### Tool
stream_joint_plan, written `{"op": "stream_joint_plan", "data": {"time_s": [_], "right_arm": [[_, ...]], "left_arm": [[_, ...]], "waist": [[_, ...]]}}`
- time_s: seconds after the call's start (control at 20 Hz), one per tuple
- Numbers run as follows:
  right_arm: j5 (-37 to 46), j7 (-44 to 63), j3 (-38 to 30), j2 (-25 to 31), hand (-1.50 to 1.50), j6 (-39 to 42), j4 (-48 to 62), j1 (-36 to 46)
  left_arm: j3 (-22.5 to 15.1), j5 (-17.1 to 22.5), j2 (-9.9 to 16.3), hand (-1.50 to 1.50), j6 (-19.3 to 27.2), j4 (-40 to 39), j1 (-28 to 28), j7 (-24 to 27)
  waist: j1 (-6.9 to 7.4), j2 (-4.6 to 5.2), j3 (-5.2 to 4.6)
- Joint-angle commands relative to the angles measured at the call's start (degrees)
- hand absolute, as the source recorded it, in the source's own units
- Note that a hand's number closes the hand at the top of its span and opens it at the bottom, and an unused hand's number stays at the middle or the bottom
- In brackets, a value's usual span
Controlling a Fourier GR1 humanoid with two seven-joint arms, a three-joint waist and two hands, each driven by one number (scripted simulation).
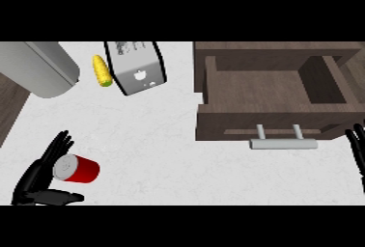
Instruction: Pick up the can, place it into the drawer and close the drawer
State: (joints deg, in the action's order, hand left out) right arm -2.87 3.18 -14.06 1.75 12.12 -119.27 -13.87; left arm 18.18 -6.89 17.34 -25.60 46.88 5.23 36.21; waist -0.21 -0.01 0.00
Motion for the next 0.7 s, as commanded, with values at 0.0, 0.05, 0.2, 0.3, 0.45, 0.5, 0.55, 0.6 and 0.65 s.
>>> {"op": "stream_joint_plan", "data": {"time_s": [0.0, 0.05, 0.2, 0.3, 0.45, 0.5, 0.55, 0.6, 0.65], "right_arm": [[-0.75, 4.5, 0.65, -0.94, -1.5, -0.84, -5.42, -0.57], [0.22, 3.23, 1.81, -1.64, -1.5, 0.48, -6.43, -3.02], [-0.85, 4.07, -0.05, -1.0, -1.5, -0.79, -5.22, -0.37], [0.74, 4.32, 3.4, -1.71, -1.5, -1.8, -5.86, -2.21], [-1.29, 0.03, -1.24, 0.21, -1.5, 1.02, -1.09, -0.45], [1.2, 3.18, 1.9, -1.6, -1.5, -0.28, -5.49, -1.77], [-0.81, 5.99, 0.72, -0.42, -1.5, -0.88, -4.99, 1.64], [-0.18, 1.78, 1.49, -1.36, -1.5, 1.11, -4.07, -1.98], [-3.09, 1.61, -2.2, 0.48, -1.5, 2.24, -3.26, -1.94]], "left_arm": [[-1.05, -0.02, -1.16, -1.5, 2.11, -0.21, 1.9, -0.65], [-0.75, 1.26, -0.21, -1.5, -0.41, 0.82, -0.82, -0.26], [-2.1, 0.13, -2.09, -1.5, 2.52, -1.08, 1.38, 0.37], [-2.54, 1.71, -2.55, -1.5, 1.46, 4.0, -1.24, -3.37], [-3.85, 2.79, -4.63, -1.5, 2.45, 9.24, -0.92, -8.29], [-4.07, 0.47, -3.44, -1.5, 2.82, -0.02, 3.33, -3.66], [-3.72, 0.22, -3.17, -1.5, 3.56, -2.55, 5.17, -1.16], [-4.19, 0.38, -4.0, -1.5, 4.16, -1.5, 6.91, -4.05], [-4.57, 0.25, -3.28, -1.5, 2.48, 0.61, 0.36, 1.43]], "waist": [[-0.03, -0.02, -0.01], [0.03, -0.04, 0.0], [-0.01, -0.02, -0.01], [0.12, -0.06, 0.01], [0.2, -0.08, 0.04], [-0.08, 0.0, -0.01], [-0.07, 0.02, -0.02], [-0.17, 0.01, -0.01], [0.01, -0.02, 0.0]]}}
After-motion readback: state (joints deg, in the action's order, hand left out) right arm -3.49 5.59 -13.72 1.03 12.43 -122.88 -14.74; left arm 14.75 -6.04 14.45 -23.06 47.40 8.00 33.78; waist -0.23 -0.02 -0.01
